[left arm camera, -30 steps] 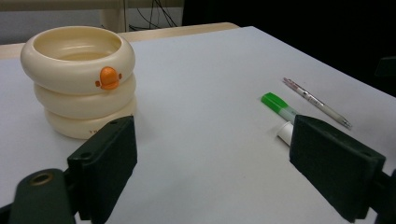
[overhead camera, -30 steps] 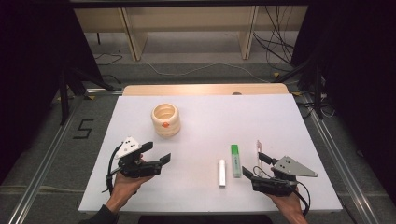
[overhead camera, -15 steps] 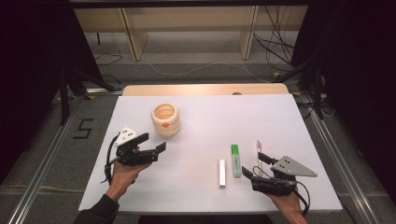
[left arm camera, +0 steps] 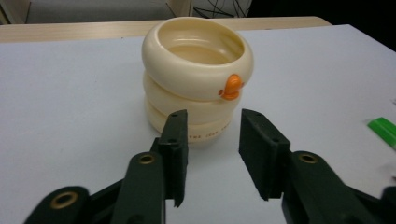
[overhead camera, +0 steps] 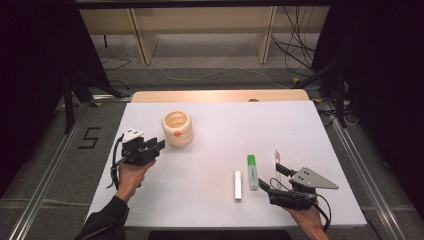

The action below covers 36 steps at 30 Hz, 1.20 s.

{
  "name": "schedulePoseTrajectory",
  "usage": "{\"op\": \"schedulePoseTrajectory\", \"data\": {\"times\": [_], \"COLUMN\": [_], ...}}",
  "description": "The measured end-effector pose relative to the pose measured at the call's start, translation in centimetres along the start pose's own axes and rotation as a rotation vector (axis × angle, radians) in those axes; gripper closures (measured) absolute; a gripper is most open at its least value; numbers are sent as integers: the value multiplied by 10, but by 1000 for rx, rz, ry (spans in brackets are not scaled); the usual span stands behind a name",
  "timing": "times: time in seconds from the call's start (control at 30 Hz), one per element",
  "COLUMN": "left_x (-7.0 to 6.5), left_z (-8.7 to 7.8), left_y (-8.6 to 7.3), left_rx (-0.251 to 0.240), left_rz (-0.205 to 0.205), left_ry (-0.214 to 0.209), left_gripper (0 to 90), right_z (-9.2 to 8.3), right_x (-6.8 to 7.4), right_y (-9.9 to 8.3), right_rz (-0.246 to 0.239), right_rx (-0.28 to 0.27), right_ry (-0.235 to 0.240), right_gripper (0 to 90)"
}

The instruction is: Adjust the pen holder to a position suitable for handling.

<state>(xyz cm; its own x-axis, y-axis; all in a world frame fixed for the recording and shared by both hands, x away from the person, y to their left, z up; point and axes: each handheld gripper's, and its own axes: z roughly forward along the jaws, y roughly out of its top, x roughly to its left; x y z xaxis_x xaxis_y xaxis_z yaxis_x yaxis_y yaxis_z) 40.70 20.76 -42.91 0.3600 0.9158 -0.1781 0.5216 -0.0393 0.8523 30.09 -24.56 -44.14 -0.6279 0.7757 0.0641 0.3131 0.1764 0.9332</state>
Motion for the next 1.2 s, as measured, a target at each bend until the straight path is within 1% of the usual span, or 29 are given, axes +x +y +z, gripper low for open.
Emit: {"op": "schedulePoseTrajectory", "data": {"times": [0.07,0.1,0.17,0.3,0.37,0.43,0.5,0.57,0.7,0.87,0.9,1.2], "left_x": [4,7,10,16,20,22,24,26,29,33,33,37], "left_z": [4,6,9,15,18,21,24,27,35,45,47,62], "left_y": [1,2,3,5,6,7,8,8,9,10,10,10], "left_rx": [0,1,6,-3,2,-8,-6,-5,-7,8,5,17], "left_rz": [-6,-19,-21,-18,-21,-25,-27,-21,-36,-38,-46,-55], "left_ry": [11,13,24,60,66,77,83,91,95,107,108,117], "left_gripper": [718,739,782,835,865,887,889,890,891,891,891,891], "right_z": [0,0,0,0,1,1,1,1,2,2,2,2], "right_x": [0,0,0,0,0,0,0,1,1,1,1,1], "right_y": [0,0,0,0,0,0,0,0,0,0,0,0], "right_rz": [-2,-2,-1,-2,-1,1,3,3,-1,0,0,1], "right_rx": [-1,-1,-1,-1,1,3,2,2,4,4,3,4], "right_ry": [2,2,4,5,6,6,7,7,7,8,8,9], "right_gripper": [224,224,224,226,226,226,226,226,227,227,227,226]}}
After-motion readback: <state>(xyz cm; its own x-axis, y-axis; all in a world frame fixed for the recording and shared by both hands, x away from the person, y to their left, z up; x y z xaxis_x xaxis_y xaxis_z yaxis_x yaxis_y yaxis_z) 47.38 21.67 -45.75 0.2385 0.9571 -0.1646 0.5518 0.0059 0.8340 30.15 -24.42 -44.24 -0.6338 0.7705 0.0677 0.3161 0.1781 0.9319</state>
